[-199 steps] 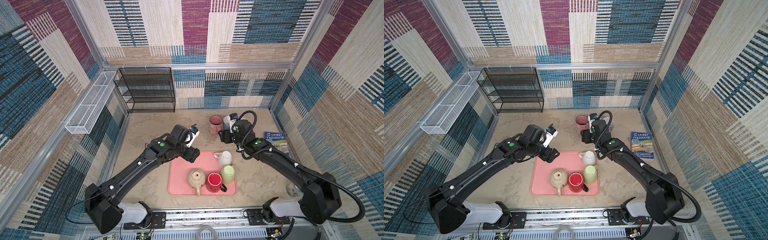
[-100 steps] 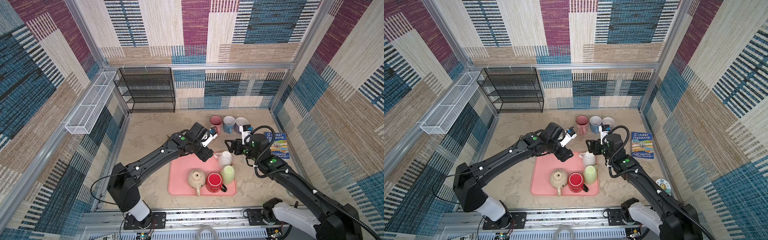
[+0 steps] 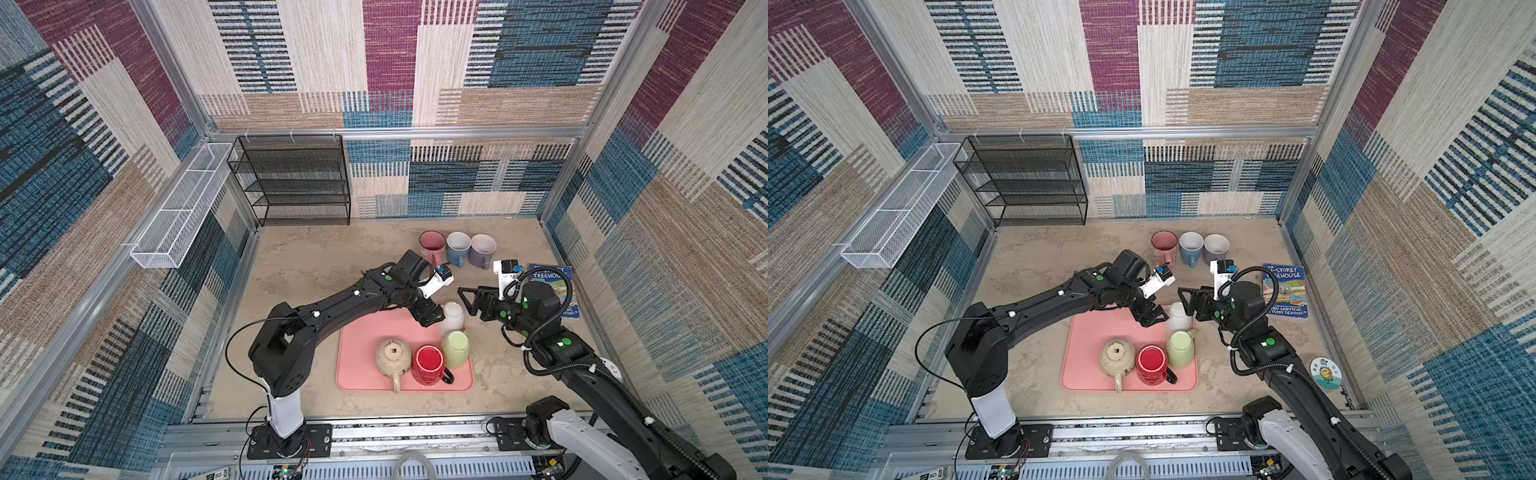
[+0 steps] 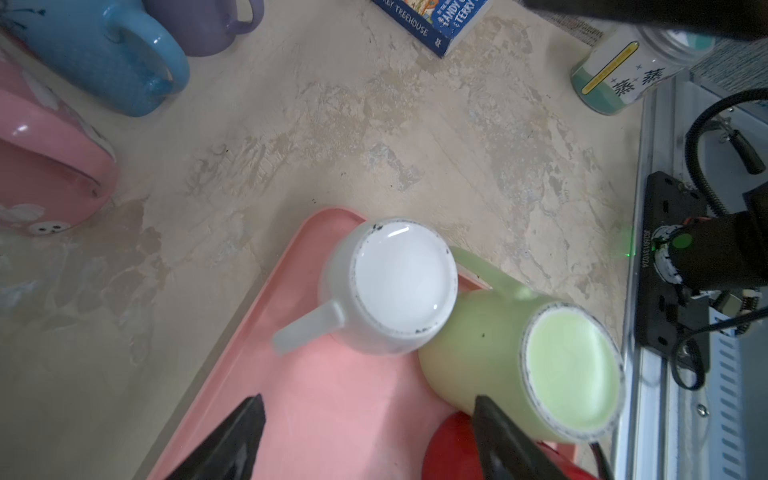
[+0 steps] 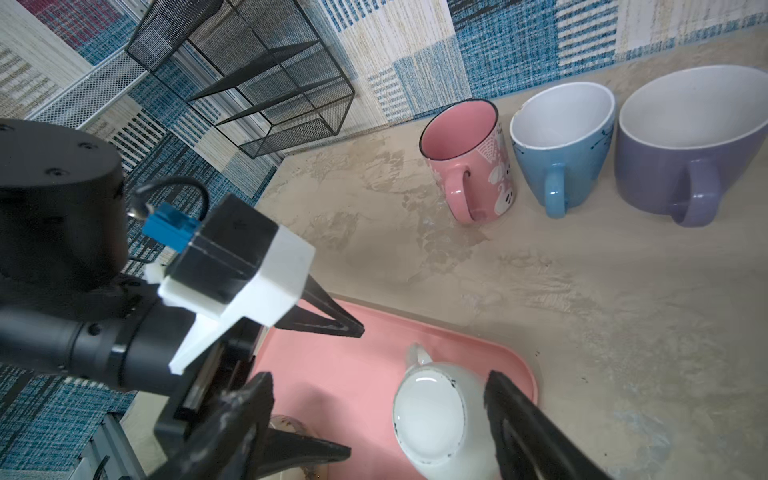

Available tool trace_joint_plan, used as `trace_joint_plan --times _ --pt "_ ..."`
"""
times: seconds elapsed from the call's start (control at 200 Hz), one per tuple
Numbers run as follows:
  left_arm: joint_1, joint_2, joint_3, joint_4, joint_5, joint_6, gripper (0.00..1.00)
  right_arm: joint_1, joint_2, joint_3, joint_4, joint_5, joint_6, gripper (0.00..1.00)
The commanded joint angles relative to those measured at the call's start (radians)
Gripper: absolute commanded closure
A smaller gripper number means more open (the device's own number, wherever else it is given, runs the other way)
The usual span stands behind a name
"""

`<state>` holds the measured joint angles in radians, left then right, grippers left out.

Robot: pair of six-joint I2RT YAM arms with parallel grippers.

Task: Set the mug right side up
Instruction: 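Move the left gripper over the white mug while the right returns near the tray, then lower the left gripper onto the white mug's base and close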

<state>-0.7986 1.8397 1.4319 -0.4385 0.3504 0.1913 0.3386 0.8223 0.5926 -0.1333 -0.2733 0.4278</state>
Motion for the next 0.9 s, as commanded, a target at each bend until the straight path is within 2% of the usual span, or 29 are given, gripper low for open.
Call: trace_joint_plan --times 0.0,0.386,0.896 --pt "0.001 0.033 0.017 0.078 0.053 0.046 0.16 -0.003 -0.023 -0.012 -0.022 -0.003 0.039 0.18" --pt "0.001 0.138 0.038 0.169 0.113 0.03 0.19 -0.013 -0.087 -0.005 -0.116 0.045 0.051 0.18" --pt "0.002 0.035 -0.119 0.251 0.068 -0.004 0.33 -0.013 -0.05 -0.019 -0.085 0.012 0.054 0.18"
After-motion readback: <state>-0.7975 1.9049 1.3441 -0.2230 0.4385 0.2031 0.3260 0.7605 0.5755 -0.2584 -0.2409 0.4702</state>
